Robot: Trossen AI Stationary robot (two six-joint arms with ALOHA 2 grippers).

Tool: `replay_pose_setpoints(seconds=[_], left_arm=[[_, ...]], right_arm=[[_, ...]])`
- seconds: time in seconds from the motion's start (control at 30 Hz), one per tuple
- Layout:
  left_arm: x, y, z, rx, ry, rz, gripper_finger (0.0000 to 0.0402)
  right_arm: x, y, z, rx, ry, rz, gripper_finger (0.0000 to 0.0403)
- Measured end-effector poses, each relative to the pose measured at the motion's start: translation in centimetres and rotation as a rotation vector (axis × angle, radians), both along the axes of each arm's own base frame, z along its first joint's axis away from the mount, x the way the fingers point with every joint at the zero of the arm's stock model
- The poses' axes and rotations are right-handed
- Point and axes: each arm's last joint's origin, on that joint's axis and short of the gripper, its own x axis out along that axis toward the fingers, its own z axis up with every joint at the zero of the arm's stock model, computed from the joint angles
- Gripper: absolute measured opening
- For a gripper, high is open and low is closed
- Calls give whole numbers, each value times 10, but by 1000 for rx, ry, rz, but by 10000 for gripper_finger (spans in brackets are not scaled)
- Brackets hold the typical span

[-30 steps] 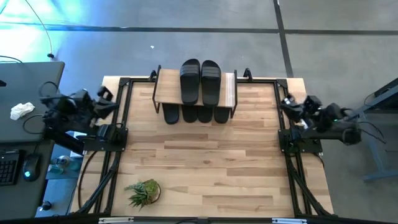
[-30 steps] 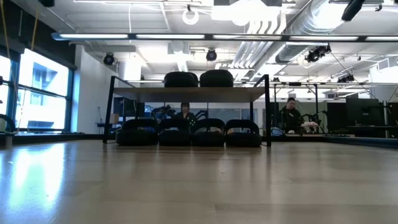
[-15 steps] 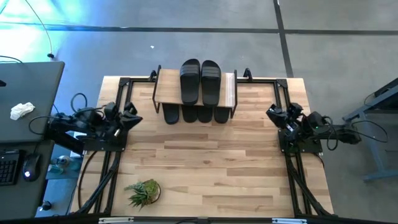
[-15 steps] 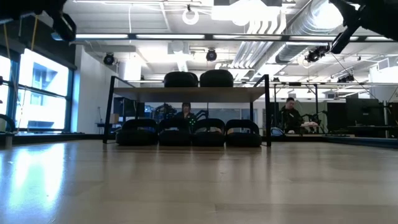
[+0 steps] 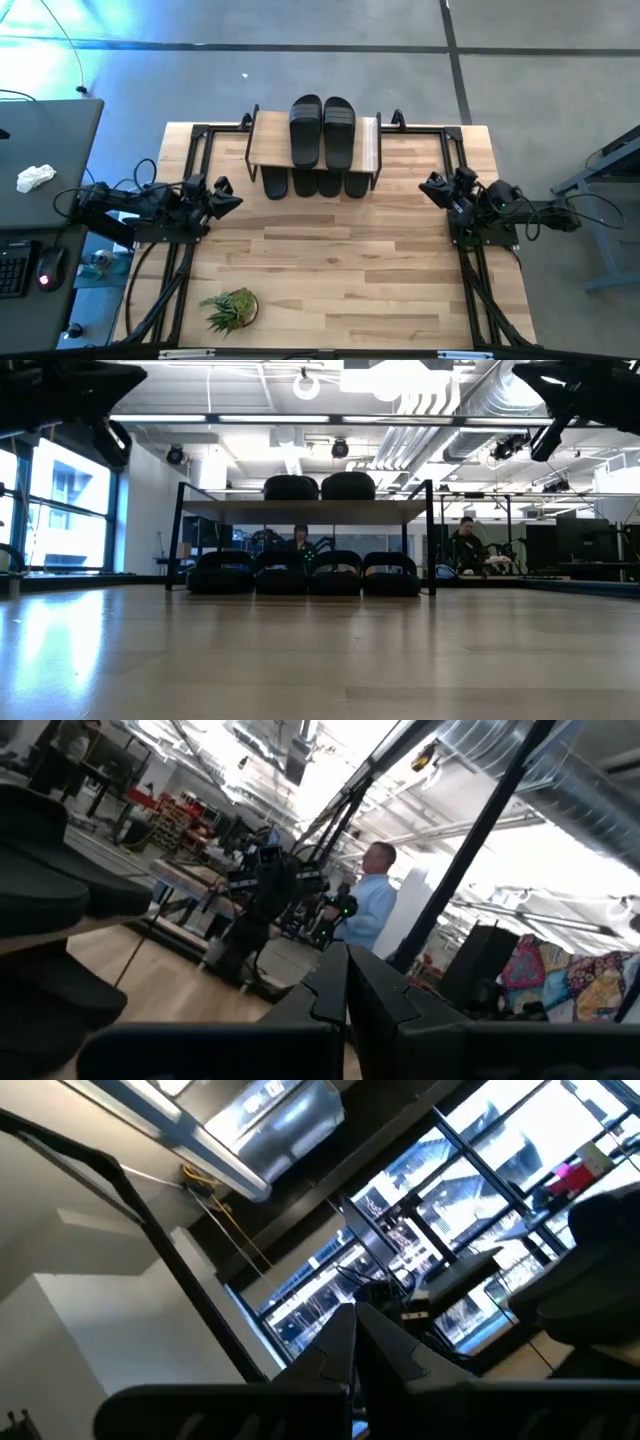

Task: Pick and place slides into the shelf
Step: Return to Home Position

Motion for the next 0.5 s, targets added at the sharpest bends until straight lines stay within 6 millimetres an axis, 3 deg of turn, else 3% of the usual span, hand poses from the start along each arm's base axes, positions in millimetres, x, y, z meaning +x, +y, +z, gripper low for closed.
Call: replay_pose_setpoints(seconds=[0.3,0.5], left_arm=[[4,0,-25,40,273,31,1],[6,0,-26,45,290,25,1]], right_arm=[[8,0,-22,-49,248,-21,0],[10,0,-40,-154,443,-39,0]])
